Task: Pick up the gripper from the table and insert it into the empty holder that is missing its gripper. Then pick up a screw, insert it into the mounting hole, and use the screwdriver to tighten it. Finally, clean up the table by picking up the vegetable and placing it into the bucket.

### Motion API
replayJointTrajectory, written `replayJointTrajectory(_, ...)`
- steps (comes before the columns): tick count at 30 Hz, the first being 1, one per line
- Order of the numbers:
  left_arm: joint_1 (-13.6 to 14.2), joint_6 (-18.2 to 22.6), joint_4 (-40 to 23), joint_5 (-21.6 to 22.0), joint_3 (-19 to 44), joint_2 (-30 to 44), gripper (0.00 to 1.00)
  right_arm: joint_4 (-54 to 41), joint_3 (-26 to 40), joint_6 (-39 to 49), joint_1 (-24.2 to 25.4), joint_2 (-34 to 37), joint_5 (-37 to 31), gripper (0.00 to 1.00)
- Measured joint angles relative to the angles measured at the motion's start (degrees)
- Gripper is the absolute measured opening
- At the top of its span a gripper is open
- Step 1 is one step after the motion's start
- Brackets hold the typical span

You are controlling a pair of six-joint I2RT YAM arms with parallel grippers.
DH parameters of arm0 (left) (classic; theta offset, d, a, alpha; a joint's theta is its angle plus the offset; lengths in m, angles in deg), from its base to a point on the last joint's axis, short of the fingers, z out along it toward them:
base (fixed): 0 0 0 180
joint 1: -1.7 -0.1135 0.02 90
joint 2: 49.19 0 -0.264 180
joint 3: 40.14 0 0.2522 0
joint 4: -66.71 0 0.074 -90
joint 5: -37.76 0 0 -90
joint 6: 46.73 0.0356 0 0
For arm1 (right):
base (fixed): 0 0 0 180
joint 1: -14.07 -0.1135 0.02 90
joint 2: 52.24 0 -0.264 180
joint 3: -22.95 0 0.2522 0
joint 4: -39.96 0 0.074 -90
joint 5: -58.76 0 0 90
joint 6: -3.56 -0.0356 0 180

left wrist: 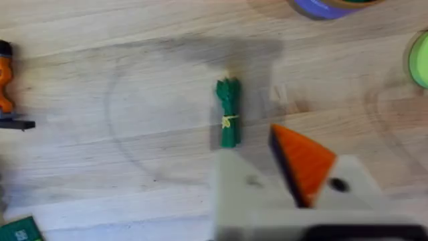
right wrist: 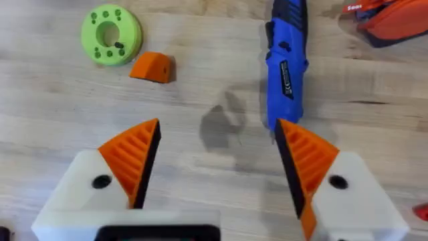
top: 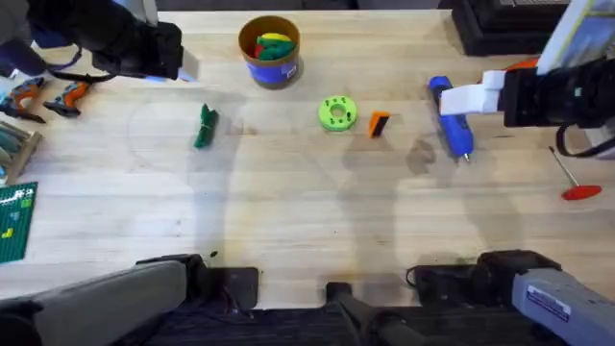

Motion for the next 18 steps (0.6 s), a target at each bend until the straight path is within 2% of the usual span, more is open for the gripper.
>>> replayJointTrajectory(5, 0.0, -0.2, 0.0, -0.1, 0.0, 0.0, 0.932, 0.0, 0.0, 0.0, 0.0, 0.0, 0.0, 0.991)
replayJointTrajectory(8, 0.0, -0.3, 0.0, -0.1, 0.0, 0.0, 0.985, 0.0, 0.0, 0.0, 0.0, 0.0, 0.0, 0.991)
replayJointTrajectory(18, 0.0, -0.3, 0.2, -1.7, 0.0, 0.0, 0.985, 0.0, 0.0, 0.0, 0.0, 0.0, 0.0, 0.992)
